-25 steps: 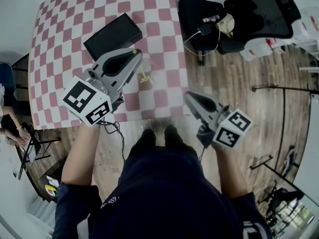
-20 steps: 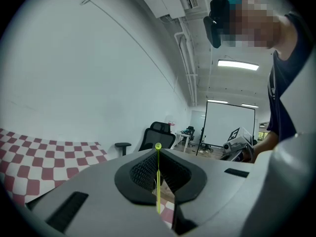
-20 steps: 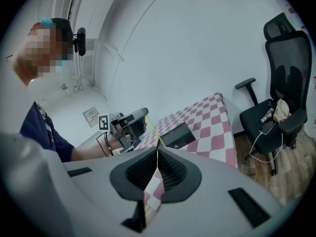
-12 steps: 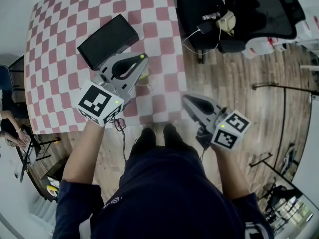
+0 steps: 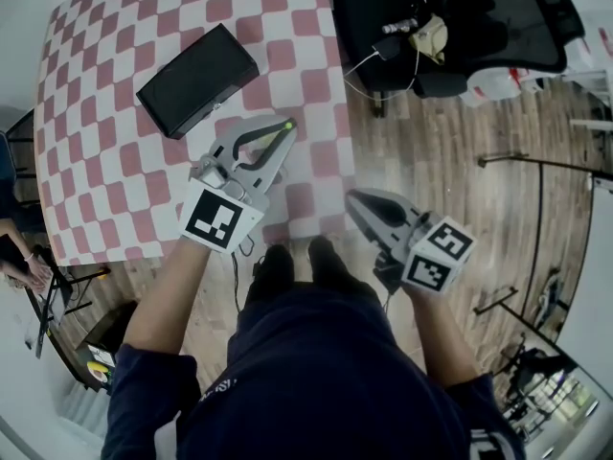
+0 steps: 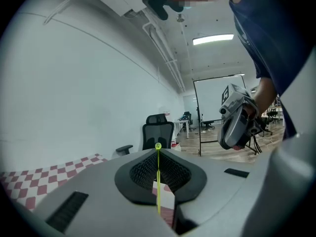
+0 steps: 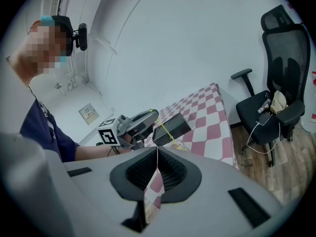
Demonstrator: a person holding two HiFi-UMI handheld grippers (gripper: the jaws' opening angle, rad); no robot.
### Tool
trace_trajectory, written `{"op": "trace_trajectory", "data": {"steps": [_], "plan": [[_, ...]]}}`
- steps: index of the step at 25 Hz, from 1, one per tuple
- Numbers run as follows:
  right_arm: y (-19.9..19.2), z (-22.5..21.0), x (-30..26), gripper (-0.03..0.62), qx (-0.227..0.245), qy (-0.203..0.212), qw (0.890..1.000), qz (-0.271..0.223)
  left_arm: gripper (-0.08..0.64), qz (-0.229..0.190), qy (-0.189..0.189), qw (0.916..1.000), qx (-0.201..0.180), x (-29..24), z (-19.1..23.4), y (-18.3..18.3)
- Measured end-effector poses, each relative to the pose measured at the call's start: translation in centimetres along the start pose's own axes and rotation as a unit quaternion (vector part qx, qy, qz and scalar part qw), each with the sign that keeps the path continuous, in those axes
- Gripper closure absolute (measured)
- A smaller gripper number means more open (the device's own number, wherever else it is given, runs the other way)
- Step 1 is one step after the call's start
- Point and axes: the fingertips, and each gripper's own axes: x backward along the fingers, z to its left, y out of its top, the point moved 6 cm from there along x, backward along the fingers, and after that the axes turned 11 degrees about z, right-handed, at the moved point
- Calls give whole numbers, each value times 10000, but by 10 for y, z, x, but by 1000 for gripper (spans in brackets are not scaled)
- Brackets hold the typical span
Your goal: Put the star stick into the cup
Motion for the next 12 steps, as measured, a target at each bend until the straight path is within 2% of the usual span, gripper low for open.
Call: {"op": "trace_trajectory", "data": {"steps": [5,12], "plan": [[-3,2,-5,574,-11,37,10000,62,527,-61,112,9996,-267,-5,-9,-7],[-10,3,-10,574,-75,88,9998,152,526,-62,277,9986,-456,-3,-21,-16]]}}
